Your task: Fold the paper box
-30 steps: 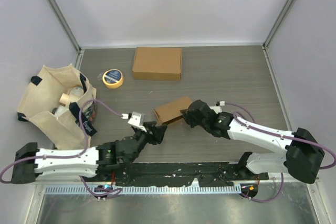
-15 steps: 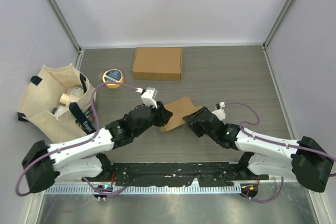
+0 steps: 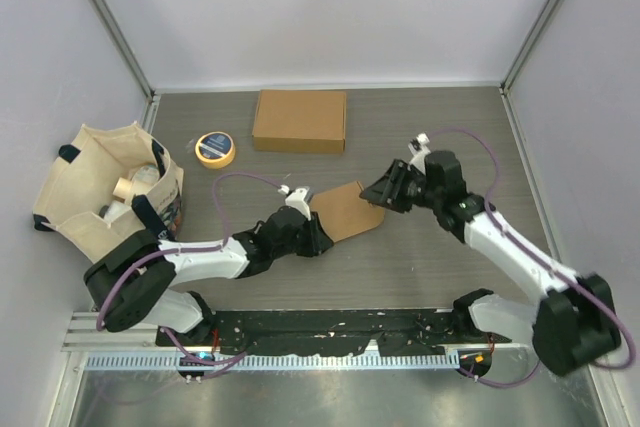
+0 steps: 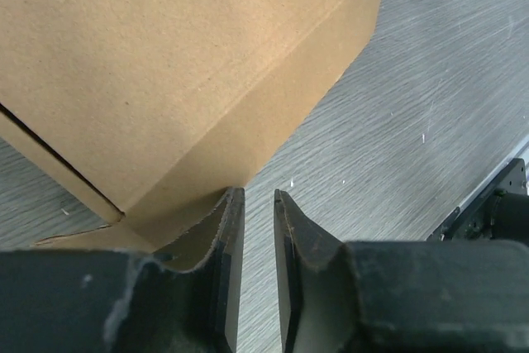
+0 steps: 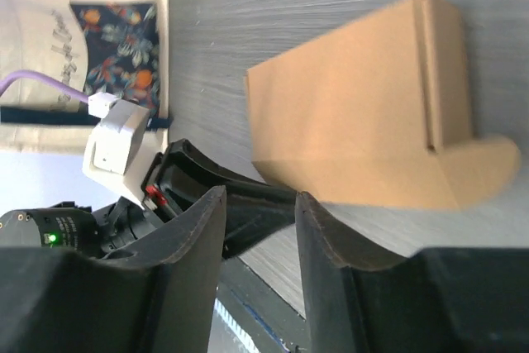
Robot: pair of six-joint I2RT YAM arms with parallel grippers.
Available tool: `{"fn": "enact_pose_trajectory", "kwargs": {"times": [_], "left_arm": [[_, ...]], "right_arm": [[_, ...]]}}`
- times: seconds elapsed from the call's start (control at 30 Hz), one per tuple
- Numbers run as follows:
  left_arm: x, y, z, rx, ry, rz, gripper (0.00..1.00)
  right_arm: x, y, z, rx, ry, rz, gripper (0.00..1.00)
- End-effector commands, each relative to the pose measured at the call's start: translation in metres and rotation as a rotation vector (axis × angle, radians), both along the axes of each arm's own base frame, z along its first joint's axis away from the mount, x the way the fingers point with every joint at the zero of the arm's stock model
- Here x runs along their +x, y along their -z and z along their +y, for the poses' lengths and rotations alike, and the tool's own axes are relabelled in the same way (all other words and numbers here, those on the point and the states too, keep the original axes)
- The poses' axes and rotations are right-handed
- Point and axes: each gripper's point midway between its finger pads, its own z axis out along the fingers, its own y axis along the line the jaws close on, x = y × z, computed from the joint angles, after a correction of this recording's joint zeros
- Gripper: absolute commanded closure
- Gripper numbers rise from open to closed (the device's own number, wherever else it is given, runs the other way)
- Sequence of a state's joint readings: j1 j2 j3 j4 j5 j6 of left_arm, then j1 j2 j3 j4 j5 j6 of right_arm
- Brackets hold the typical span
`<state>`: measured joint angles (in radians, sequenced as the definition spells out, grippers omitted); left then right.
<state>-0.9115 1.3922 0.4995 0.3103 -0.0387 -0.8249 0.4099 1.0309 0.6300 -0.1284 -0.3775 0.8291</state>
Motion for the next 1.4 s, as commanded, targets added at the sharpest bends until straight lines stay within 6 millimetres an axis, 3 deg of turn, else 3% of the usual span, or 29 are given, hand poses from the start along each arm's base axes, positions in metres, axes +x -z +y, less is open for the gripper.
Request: {"fn": "enact_pose_trajectory", "kwargs": {"times": [0.0,0.1,0.17,0.23,0.37,0.5,0.7,0.8,0.87,1.0,1.1,1.2,1.37], "left_arm": [[0.005,-0.035,-0.012,-0.099,0.026,-0.062,0.73],[0.002,-0.071,-0.017,-0.128,0.080,-0.106,0.64],[0.002,-0.089,-0.017,-0.139,0.094,-0.137,0.54],[0.007,-0.105,-0.012,-0.143,0.084,-0.152,0.53],[0.023,-0.092,-0.006,-0.138,0.059,-0.091,0.57],[0.034,-0.053,-0.007,-0.147,0.032,0.030,0.63],[0.032,-0.010,0.006,-0.059,0.009,0.068,0.62],[0.034,-0.012,0.012,-0.027,0.003,0.066,0.60],[0.034,-0.033,0.013,-0.043,0.009,0.021,0.56],[0.036,-0.072,0.024,-0.059,-0.008,-0.057,0.37],[0.038,-0.093,0.042,-0.057,-0.053,-0.080,0.25],[0.042,-0.095,0.065,-0.073,-0.113,-0.029,0.13],[0.050,-0.064,0.105,-0.097,-0.265,0.153,0.13]], "right_arm": [[0.008,-0.017,0.042,0.075,-0.381,-0.101,0.58],[0.031,0.008,0.046,0.023,-0.387,-0.107,0.65],[0.033,0.027,0.048,0.021,-0.386,-0.078,0.74],[0.031,0.046,0.049,0.043,-0.382,-0.074,0.79],[0.030,0.066,0.046,0.055,-0.340,-0.071,0.84],[0.030,0.079,0.039,0.018,-0.304,-0.038,0.85],[0.051,0.043,0.010,-0.046,-0.223,-0.136,0.69],[0.067,0.045,-0.004,-0.134,-0.199,-0.139,0.59],[0.074,0.053,-0.004,-0.171,-0.213,-0.110,0.56],[0.088,0.066,-0.005,-0.208,-0.221,-0.113,0.44],[0.093,0.073,0.002,-0.187,-0.252,-0.113,0.44],[0.093,0.081,0.011,-0.126,-0.257,-0.092,0.45],[0.090,0.099,0.014,-0.069,-0.236,-0.040,0.54]]}}
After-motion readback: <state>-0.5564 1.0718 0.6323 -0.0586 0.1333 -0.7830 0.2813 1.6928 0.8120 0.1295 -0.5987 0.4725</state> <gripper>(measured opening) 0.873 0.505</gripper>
